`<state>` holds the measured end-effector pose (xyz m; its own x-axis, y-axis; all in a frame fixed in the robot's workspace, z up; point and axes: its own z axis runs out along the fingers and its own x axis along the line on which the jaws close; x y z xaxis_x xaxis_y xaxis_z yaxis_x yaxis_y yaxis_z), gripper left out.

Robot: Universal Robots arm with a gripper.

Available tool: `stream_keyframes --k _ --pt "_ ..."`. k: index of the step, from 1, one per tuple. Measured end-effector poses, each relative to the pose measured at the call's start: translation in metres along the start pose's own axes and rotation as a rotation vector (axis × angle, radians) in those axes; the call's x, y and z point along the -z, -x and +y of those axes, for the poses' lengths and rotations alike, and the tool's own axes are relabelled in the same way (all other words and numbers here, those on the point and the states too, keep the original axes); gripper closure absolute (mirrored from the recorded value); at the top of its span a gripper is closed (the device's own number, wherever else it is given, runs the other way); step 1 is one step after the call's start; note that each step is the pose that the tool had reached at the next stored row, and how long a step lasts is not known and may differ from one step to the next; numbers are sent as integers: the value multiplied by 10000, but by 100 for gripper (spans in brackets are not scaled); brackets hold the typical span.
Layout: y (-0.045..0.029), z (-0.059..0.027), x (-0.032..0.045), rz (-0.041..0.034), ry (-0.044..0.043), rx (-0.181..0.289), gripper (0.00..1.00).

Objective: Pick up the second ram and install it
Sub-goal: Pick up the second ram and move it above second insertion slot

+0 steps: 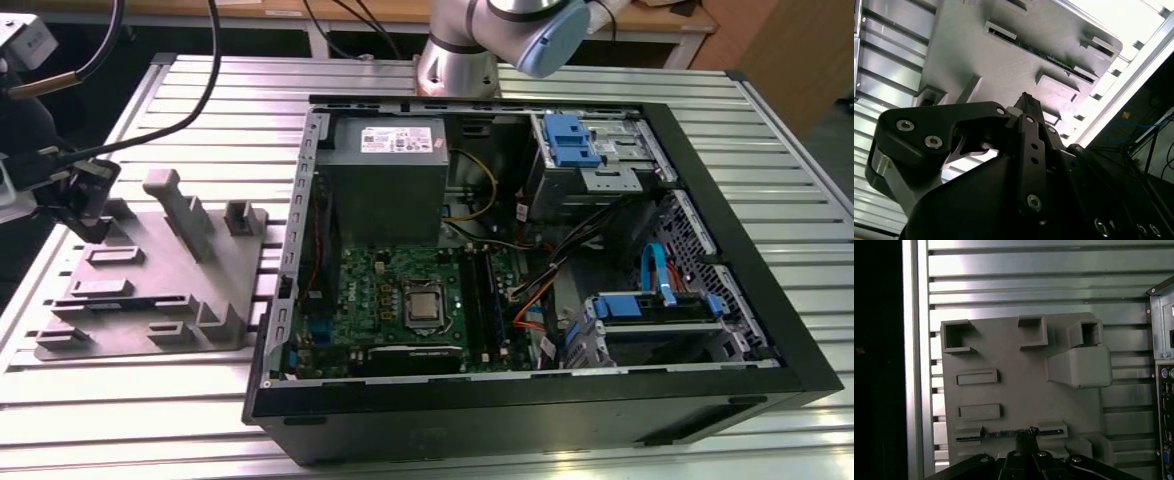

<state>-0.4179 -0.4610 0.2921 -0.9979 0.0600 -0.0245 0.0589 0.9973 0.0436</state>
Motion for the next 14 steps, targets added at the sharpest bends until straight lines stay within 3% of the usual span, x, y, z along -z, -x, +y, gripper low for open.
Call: stream_keyframes --k 14 --pt "0 -1 -19 102 56 2360 90"
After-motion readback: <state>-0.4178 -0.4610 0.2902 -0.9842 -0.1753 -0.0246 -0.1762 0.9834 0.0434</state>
